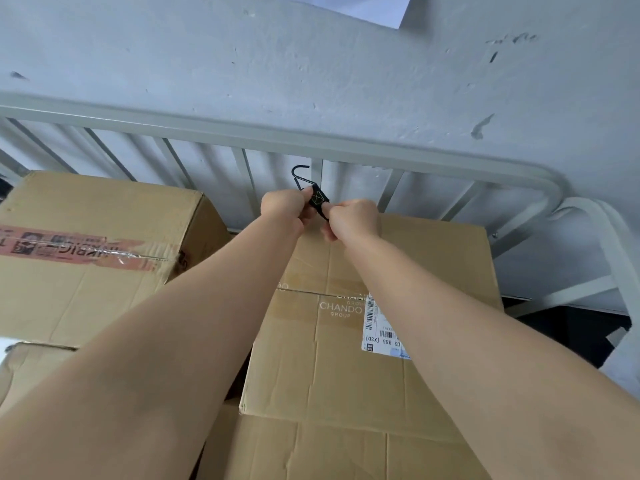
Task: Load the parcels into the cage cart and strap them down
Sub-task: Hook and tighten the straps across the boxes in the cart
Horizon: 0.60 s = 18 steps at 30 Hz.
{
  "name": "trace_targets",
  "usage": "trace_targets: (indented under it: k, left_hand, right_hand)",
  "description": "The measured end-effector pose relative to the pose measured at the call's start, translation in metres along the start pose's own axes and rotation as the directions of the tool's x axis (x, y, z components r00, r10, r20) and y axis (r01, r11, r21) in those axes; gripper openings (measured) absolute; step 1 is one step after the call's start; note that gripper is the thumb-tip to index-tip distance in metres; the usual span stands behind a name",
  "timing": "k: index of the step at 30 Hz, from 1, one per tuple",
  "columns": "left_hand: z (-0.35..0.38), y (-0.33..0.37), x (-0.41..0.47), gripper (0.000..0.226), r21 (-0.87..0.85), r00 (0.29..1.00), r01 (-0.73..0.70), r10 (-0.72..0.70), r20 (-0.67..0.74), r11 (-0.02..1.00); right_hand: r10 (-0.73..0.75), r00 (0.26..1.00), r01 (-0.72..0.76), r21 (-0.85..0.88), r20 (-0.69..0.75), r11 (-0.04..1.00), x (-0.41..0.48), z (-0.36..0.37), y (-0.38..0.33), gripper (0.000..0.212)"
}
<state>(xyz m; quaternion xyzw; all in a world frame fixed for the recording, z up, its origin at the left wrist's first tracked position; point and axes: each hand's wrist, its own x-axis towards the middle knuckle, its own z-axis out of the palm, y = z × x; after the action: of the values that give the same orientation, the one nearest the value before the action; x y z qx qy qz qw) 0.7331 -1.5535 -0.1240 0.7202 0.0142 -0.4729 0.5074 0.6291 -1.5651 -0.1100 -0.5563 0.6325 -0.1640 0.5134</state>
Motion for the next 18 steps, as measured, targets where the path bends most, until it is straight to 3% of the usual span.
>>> trace_targets:
  k: [6,10,15,18]
  left_hand:
    - [0.004,0.010,0.018,0.007,-0.079,1.000,0.003,-0.004,-0.018,0.997]
    - [0.012,0.013,0.027,0.026,-0.016,1.000,-0.013,0.014,0.005,1.000]
    - [0.024,0.010,0.029,0.028,0.036,0.999,-0.001,-0.001,0.043,0.999]
    - [0.026,0.008,0.024,0.025,0.097,0.998,-0.023,0.017,0.061,0.995]
  right_hand:
    - [0.013,1.000,-0.012,0.061,-0.009,0.998,0.016,0.015,-0.002,0.028]
    - [-0.001,1.000,0.001,0.038,-0.018,0.999,0.028,0.017,-0.001,0.033]
    - [0.037,0.999,-0.035,0.062,-0.029,0.997,0.035,0.009,0.010,0.026]
    - [0.020,0.999,-0.019,0.037,-0.041,0.999,0.036,0.006,0.015,0.033]
